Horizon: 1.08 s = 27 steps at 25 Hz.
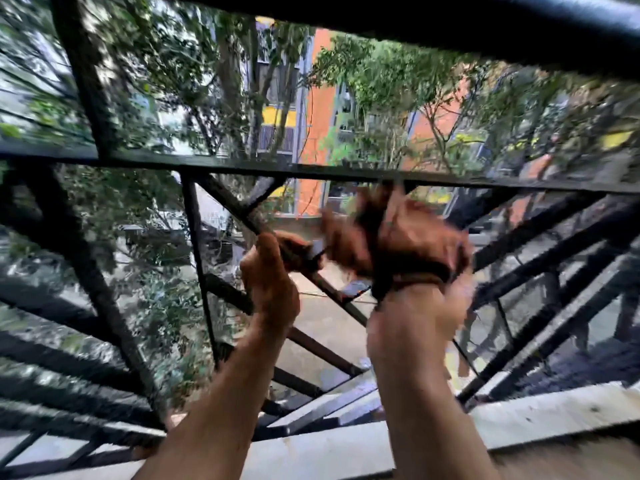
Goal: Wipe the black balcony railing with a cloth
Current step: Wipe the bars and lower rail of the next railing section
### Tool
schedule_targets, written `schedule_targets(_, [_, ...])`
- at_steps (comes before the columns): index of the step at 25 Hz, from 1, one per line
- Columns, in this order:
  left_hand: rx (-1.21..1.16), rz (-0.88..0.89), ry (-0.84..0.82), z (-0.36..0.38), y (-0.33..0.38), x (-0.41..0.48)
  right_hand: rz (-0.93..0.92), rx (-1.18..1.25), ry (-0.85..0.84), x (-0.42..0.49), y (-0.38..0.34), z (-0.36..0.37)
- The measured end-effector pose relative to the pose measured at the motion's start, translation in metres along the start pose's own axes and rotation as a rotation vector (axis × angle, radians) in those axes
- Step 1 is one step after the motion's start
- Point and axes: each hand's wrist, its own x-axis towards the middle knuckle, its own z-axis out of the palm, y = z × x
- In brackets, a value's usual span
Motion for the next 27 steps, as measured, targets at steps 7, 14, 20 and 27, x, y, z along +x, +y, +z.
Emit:
schedule_targets(7, [-0.257, -0.025, -0.04, 0.001, -0.027, 0.009, -1.074, -1.68, -0.645, -0.001, 0.025, -0.022])
schedule_targets(14, [-0.546, -0.255, -0.392, -0.006, 0.003, 0.024, -0.82, -2.111, -0.509, 0.0, 0.006, 0.032])
schedule_targets(20, [-0.695, -0.417, -0.51, -0.013, 0.038, 0.021, -0.642, -2.337, -0.739, 0.025, -0.044, 0.053])
schedule_targets(27, [-0.652, -0.452, -0.484, -0.034, 0.052, 0.02, -0.043, -1.31, -0.26, -0.035, 0.009, 0.08])
